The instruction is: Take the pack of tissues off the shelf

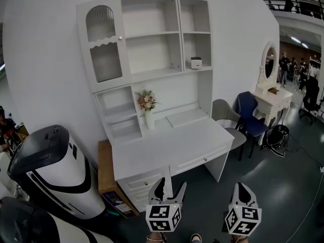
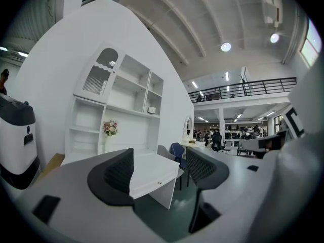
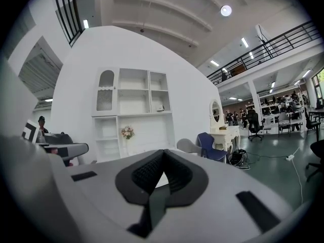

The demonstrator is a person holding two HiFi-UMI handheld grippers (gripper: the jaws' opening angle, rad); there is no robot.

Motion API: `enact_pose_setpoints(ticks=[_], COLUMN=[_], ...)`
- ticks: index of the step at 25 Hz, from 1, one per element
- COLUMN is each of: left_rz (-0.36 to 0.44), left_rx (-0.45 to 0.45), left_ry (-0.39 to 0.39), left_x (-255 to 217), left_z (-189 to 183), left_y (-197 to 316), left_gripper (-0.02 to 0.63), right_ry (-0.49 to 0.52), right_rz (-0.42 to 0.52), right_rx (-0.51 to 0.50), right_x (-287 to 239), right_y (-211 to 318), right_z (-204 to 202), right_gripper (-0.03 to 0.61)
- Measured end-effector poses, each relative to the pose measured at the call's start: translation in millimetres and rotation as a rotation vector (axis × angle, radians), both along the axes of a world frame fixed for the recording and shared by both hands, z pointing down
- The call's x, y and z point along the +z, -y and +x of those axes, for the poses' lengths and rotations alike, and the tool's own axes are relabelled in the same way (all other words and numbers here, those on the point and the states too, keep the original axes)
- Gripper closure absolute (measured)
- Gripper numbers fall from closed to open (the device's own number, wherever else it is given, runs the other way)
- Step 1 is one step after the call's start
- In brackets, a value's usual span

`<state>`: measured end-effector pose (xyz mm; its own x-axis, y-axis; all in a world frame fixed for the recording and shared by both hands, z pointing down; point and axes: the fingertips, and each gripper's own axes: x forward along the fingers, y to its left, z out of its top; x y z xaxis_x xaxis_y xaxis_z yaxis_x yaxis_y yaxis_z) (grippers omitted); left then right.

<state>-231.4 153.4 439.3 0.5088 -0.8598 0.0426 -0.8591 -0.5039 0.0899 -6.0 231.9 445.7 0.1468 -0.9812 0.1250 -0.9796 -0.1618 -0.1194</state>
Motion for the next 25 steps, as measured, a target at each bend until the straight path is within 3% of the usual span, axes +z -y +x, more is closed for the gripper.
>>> enact_pose_setpoints(ticks=[6,13,21,25], left_rz=[0.014,0.031,0.045,0.041], left_rx=[0.001,-0.026,-0.032,-0.004], left_ry=[0.025,0.002,-0.029,-0.01], left_x=[0.0,-14.0,-24.8,-22.2], left_z=[19.5,44.0,95.4,127.4], left_y=[52.6,126.3,203.9,229.7], left_gripper=[0.299,0.298,0.295,0.295], right_ry=[0.01,0.0,-0.031,-0.005], right_rz=[-0.009,-0.01,0.004,0.0], right_rx=[-0.014,-0.042,-0.058,-0.044], right_x=[5.7,-3.9,-18.0,-9.4], right_y=[56.2,133.2,207.2,230.3], right_z=[15.2,42.0,92.2,121.3], right_gripper=[0.571,0.571,0.571,0.571])
